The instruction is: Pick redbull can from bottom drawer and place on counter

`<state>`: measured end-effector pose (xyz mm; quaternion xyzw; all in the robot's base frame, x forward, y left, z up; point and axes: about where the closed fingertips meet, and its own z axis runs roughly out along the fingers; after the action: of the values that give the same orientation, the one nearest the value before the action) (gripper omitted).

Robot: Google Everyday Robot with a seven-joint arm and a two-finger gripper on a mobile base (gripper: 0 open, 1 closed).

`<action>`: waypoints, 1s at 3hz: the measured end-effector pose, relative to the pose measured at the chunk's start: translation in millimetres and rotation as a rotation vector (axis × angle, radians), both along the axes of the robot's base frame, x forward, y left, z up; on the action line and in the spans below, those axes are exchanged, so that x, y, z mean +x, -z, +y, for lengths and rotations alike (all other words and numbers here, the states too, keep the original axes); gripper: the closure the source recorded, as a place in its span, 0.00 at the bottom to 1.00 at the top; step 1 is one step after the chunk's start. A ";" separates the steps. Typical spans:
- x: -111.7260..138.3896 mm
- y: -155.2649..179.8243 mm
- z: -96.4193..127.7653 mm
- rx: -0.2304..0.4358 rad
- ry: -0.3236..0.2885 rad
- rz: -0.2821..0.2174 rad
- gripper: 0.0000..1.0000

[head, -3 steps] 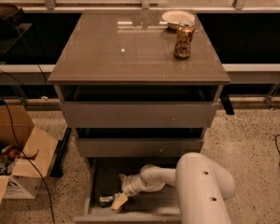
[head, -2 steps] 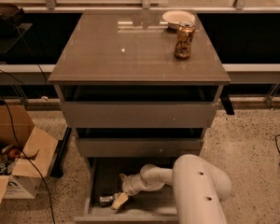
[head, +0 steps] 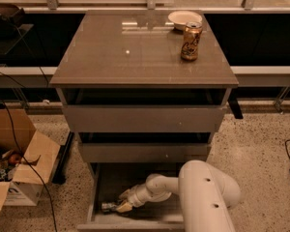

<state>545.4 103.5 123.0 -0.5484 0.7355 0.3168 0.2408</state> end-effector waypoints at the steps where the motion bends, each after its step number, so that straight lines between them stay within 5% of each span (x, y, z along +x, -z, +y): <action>1: -19.6 -7.7 0.3 -0.001 -0.004 0.007 0.73; 2: -31.0 -27.7 0.3 0.051 0.003 0.018 0.96; 3: -27.4 -75.4 -30.6 0.180 0.047 0.066 1.00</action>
Offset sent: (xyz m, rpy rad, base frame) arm -0.0423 -0.0045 0.0547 0.1170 0.0302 -0.0165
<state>518.0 72.8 198.4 -0.4965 0.7241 0.3939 0.2722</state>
